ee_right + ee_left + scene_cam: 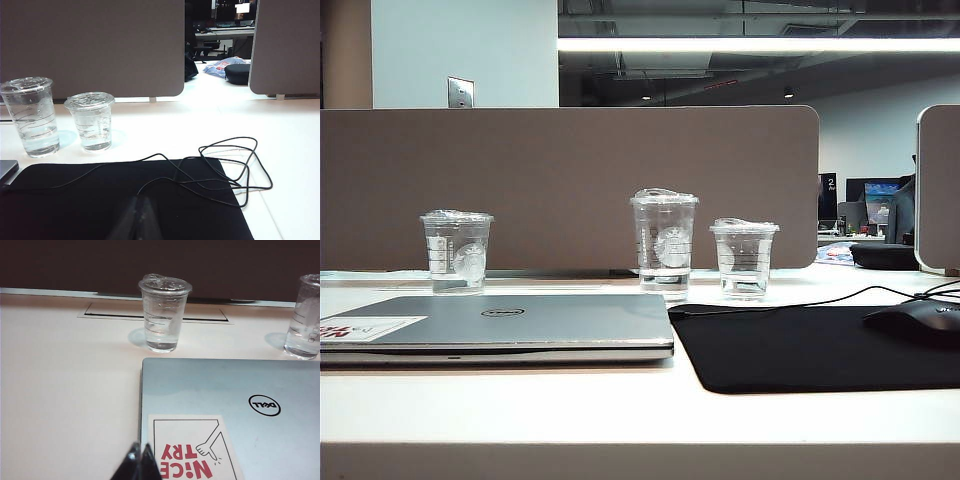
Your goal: Pick up the coffee cup on the right and place it on the right side of the laptop.
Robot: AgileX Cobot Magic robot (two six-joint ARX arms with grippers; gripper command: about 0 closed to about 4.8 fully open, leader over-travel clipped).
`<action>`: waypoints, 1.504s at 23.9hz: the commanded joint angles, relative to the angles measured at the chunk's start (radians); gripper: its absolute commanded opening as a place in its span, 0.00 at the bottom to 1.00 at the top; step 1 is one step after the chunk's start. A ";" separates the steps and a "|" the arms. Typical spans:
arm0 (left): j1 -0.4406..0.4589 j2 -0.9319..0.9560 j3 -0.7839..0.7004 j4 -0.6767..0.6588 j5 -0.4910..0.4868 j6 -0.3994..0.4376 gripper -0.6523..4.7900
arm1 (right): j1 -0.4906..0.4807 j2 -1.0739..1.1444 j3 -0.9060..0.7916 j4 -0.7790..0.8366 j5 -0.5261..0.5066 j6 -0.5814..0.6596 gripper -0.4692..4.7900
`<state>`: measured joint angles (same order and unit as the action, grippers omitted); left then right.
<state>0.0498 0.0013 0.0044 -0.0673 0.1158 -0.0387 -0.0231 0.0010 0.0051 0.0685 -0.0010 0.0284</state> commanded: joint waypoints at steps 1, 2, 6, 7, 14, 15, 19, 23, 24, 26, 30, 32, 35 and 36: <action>-0.017 0.000 0.003 0.009 -0.008 0.002 0.11 | 0.000 -0.002 -0.004 0.010 -0.002 -0.003 0.07; -0.032 0.000 0.003 0.009 -0.007 0.002 0.11 | 0.000 -0.002 -0.004 0.010 -0.002 -0.003 0.07; -0.153 0.000 0.003 0.009 -0.006 0.002 0.11 | 0.002 -0.002 -0.004 -0.005 -0.002 0.014 0.07; -0.175 0.000 0.003 0.009 -0.007 0.002 0.11 | 0.004 -0.002 -0.004 -0.011 -0.003 0.053 0.07; -0.350 0.000 0.003 0.009 -0.006 0.002 0.11 | 0.004 -0.002 -0.004 -0.024 -0.132 0.364 0.07; -0.373 0.000 0.003 0.009 -0.002 0.002 0.11 | 0.004 -0.002 -0.004 -0.023 -0.155 0.391 0.07; -0.446 0.000 0.003 0.009 -0.003 0.002 0.11 | 0.005 -0.002 -0.004 -0.011 -0.299 0.451 0.07; -0.523 0.000 0.003 0.009 -0.003 0.002 0.11 | 0.005 -0.002 -0.004 -0.002 -0.362 0.468 0.07; -0.540 0.000 0.003 0.009 -0.003 0.002 0.11 | 0.005 -0.002 -0.004 0.000 -0.361 0.475 0.07; -0.572 0.000 0.003 0.009 -0.002 0.002 0.11 | 0.005 -0.002 -0.004 0.013 -0.360 0.476 0.07; -0.587 0.000 0.003 0.009 0.000 0.002 0.11 | 0.005 0.003 0.021 0.062 -0.273 0.476 0.07; -0.587 0.000 0.003 0.009 0.000 0.002 0.11 | 0.005 0.025 0.064 0.064 -0.172 0.469 0.17; -0.587 0.000 0.003 0.009 0.000 0.002 0.11 | 0.005 0.089 0.124 0.064 -0.114 0.372 0.32; -0.587 0.000 0.003 0.009 0.000 0.002 0.11 | 0.005 0.126 0.147 0.067 -0.097 0.329 0.47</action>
<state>-0.5381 0.0013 0.0044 -0.0673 0.1123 -0.0387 -0.0196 0.0959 0.1291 0.1158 -0.1326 0.4358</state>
